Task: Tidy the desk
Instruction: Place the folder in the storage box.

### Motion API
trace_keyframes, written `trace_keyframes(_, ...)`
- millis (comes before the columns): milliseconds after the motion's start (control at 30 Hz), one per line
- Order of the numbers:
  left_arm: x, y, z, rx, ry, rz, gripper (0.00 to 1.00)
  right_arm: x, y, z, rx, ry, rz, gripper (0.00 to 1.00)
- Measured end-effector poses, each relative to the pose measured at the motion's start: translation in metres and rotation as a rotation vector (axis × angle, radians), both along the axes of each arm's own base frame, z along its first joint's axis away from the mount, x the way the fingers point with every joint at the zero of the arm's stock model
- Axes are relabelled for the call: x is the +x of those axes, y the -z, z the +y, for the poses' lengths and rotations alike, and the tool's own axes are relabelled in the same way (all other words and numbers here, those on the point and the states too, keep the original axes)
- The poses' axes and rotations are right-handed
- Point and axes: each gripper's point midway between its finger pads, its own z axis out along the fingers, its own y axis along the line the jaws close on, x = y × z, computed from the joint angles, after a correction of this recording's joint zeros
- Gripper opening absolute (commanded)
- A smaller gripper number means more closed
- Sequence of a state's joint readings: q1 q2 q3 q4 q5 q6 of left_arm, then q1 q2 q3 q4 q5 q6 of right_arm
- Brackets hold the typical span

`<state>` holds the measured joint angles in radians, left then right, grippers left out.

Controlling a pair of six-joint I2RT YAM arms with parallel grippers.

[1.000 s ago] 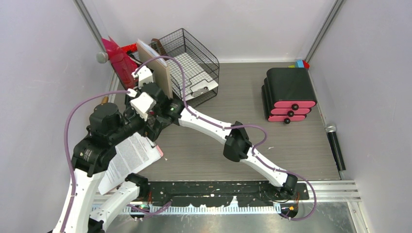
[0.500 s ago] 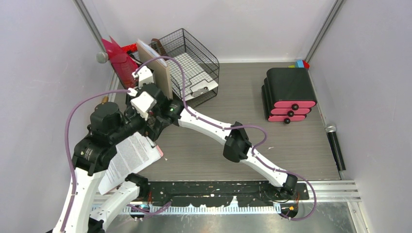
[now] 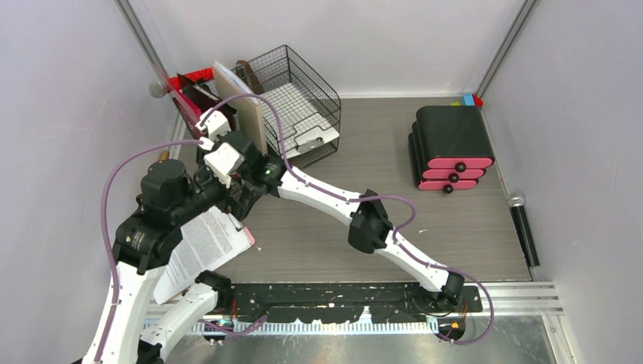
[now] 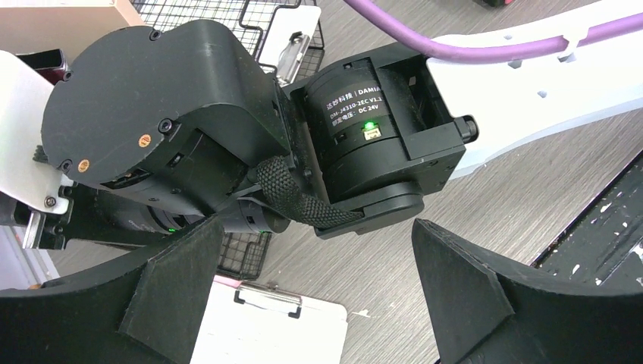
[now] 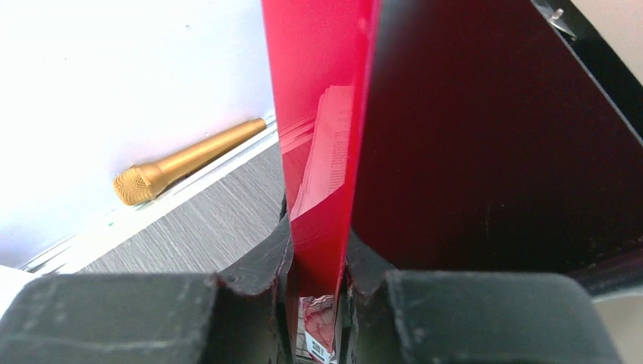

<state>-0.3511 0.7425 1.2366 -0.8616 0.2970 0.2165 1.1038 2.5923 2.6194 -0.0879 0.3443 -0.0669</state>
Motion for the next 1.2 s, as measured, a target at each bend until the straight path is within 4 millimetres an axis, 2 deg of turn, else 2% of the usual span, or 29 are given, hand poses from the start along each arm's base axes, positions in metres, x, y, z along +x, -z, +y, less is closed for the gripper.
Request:
trace_keyframes(300,0.000,0.000,-0.002,-0.003,0.010,0.004,0.99,0.002,0.000,0.004,-0.004,-0.083,-0.005,0.00)
trace_keyframes(467,0.001,0.002,-0.003,-0.001,0.011,0.010,0.99,0.009,0.007,0.004,-0.002,-0.093,-0.002,0.00)
trace_keyframes(1033,0.004,0.004,-0.005,0.000,0.017,0.022,0.99,0.010,0.014,0.009,0.004,-0.106,-0.012,0.01)
trace_keyframes(1100,0.004,0.004,-0.005,0.000,0.017,0.022,0.99,0.011,0.015,0.007,0.007,-0.090,0.002,0.03)
trace_keyframes(1200,0.004,0.004,-0.005,0.000,0.017,0.022,0.99,0.014,0.022,0.004,0.010,-0.061,0.029,0.14)
